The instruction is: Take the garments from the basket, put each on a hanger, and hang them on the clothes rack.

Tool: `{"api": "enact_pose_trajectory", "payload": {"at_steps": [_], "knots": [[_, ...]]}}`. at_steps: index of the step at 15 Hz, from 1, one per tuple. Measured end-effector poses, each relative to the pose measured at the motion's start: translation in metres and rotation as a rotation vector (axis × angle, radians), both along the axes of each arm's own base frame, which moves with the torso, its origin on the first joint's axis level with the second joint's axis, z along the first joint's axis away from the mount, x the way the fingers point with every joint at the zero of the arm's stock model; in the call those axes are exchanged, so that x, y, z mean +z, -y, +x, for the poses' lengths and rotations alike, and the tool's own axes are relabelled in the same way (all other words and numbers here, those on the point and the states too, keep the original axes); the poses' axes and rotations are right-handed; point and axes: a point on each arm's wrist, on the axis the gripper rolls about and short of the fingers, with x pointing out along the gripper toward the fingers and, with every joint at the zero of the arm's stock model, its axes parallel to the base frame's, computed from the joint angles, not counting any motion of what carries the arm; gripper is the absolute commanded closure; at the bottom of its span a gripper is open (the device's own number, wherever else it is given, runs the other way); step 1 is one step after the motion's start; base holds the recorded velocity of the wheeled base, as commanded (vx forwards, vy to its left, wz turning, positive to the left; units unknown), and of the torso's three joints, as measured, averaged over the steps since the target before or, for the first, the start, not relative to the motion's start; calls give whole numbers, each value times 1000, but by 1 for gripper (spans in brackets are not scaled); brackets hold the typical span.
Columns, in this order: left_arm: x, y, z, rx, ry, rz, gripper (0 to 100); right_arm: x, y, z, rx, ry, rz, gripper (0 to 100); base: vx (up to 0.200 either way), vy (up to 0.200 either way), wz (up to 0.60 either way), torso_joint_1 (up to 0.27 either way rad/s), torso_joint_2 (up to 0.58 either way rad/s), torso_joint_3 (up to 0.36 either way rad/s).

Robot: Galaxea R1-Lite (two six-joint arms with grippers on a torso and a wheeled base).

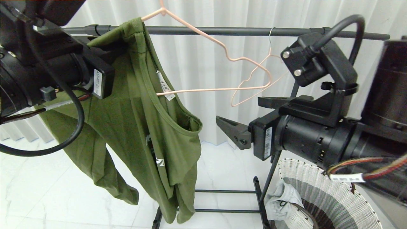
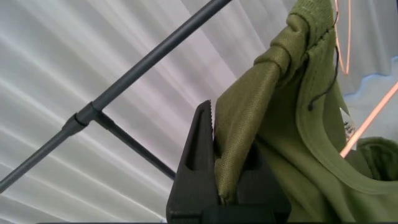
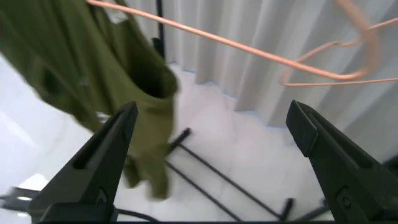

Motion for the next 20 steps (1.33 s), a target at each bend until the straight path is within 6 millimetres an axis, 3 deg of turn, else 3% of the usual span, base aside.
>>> {"api": "enact_pose_trajectory", "payload": {"at_steps": [3, 7, 10, 16, 20], "knots": [[2, 3, -3, -20, 8, -4, 100, -1, -26, 13, -37, -46, 52, 0, 0, 0, 0, 0, 0, 0], [11, 9, -8, -55, 36, -18, 100, -23, -57, 32, -120, -72, 55, 0, 0, 0, 0, 0, 0, 0], [13, 9, -9, -59, 41, -22, 100, -38, -64, 38, -162, -82, 19, 0, 0, 0, 0, 0, 0, 0], [12, 7, -8, -20, 39, -18, 100, -58, -50, 44, -287, -93, -62, 0, 0, 0, 0, 0, 0, 0], [5, 1, -4, 47, 26, 19, 100, -56, -14, 60, -393, -66, -114, 0, 0, 0, 0, 0, 0, 0]]}}
